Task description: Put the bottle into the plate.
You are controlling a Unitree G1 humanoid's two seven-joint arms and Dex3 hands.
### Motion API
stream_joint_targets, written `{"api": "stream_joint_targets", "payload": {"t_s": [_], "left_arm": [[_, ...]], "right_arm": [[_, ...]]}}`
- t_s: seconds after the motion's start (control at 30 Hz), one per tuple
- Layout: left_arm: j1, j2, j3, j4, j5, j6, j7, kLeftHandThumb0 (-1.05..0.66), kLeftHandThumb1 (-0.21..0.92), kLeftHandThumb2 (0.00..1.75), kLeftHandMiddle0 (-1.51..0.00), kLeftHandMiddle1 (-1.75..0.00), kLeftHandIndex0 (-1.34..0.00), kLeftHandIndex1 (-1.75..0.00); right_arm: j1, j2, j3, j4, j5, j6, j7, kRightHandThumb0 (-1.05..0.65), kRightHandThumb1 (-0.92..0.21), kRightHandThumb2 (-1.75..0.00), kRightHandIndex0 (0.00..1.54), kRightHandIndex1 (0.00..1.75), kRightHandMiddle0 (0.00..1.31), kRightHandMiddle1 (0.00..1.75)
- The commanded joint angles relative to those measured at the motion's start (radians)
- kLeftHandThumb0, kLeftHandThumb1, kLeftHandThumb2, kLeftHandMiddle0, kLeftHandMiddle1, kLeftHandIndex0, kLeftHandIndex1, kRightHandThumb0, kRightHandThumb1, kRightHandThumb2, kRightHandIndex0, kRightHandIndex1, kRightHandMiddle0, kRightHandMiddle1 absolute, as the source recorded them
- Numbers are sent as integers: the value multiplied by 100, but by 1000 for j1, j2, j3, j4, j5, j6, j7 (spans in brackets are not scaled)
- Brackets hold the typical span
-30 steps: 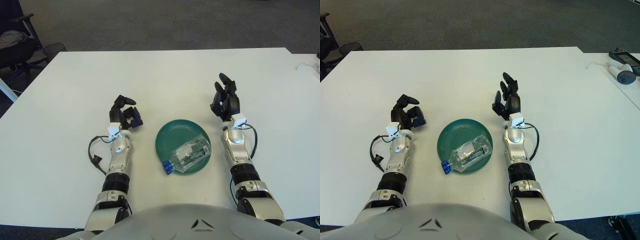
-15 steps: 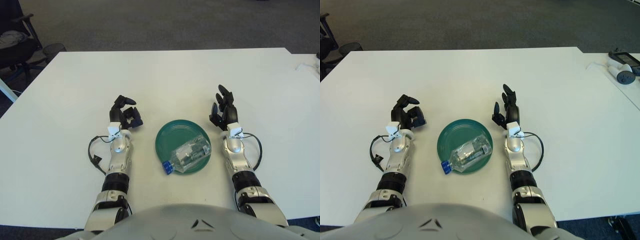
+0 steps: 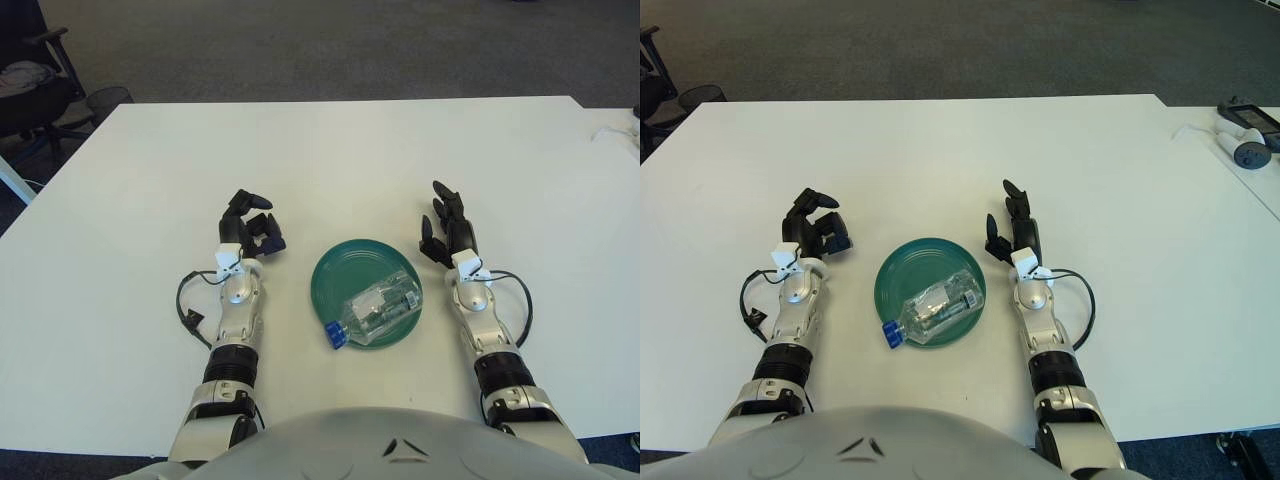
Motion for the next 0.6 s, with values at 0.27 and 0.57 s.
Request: {"api": "stream_joint_targets", "payload": {"t_s": [0.27, 0.57], "left_arm": [[-5, 7, -7, -28, 24, 23, 20, -58, 7, 162, -131, -175, -82, -175], [2, 6, -13, -37, 33, 20, 26, -58, 7, 162, -131, -175, -82, -175]], "right_arm": [[65, -6, 8, -57, 34, 112, 75, -72, -92, -93, 22, 7, 0, 57], [95, -1, 10, -96, 51, 124, 88, -72, -92, -93, 25, 9, 0, 58]]}}
